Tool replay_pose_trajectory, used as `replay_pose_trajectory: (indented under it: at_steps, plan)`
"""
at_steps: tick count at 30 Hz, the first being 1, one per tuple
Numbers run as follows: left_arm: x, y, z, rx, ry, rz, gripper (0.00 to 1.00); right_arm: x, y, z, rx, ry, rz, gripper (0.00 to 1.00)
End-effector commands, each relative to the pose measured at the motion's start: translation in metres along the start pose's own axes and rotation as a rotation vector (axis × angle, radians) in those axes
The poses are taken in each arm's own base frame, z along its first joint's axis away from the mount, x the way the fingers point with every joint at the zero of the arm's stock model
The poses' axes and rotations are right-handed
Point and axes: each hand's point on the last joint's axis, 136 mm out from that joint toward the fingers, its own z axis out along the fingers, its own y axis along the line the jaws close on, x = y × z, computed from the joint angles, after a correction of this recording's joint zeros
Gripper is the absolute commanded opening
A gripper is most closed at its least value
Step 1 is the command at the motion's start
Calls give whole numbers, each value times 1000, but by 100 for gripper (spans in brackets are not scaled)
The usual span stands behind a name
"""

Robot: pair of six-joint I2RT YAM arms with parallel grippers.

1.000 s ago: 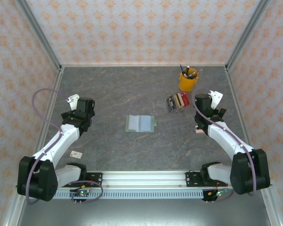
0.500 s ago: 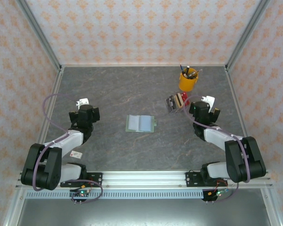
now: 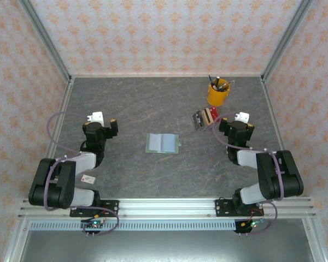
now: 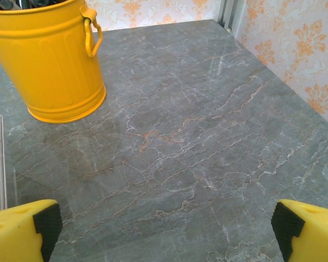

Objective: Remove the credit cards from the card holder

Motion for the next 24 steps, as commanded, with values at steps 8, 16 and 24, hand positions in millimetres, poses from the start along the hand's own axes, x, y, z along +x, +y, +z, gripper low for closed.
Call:
replay_pose_trajectory:
  at_steps: [8, 16, 24]
  plan:
    - [-3, 0, 19, -22, -14, 9, 100, -1, -1, 12, 4, -17, 45, 100]
    - [-3, -2, 19, -32, -9, 29, 100, -1, -2, 14, -2, -6, 59, 100]
    - [-3, -6, 20, -13, -2, 40, 100, 0, -2, 14, -1, -2, 57, 100]
